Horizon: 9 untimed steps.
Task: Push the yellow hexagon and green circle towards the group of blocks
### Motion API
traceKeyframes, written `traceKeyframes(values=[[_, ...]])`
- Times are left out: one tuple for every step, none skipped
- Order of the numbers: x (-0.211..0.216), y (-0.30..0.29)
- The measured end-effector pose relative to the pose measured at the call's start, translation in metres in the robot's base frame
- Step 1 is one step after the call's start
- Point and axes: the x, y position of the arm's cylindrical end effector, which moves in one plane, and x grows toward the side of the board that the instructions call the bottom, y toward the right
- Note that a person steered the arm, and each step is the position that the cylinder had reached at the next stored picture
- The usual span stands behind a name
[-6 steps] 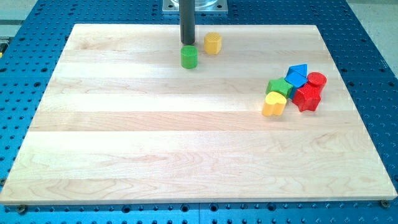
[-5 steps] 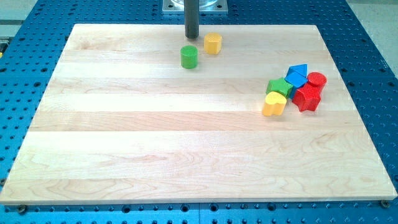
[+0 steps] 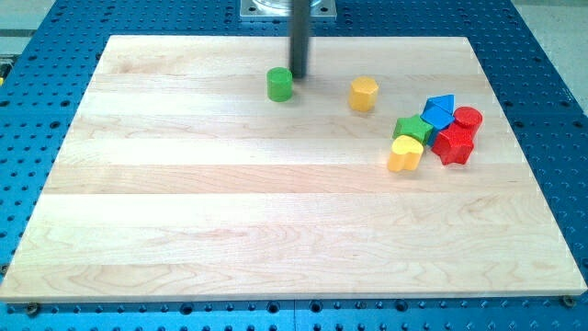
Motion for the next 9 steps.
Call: traceKeyframes(values=[[0.029,-0.010],[0.051,-0.010],[0.076,0.046],[0.030,0.054],[0.034,0.146],[0.038,0.181],[0.053,0.193],[0.084,0.163],[0.047,0.190]])
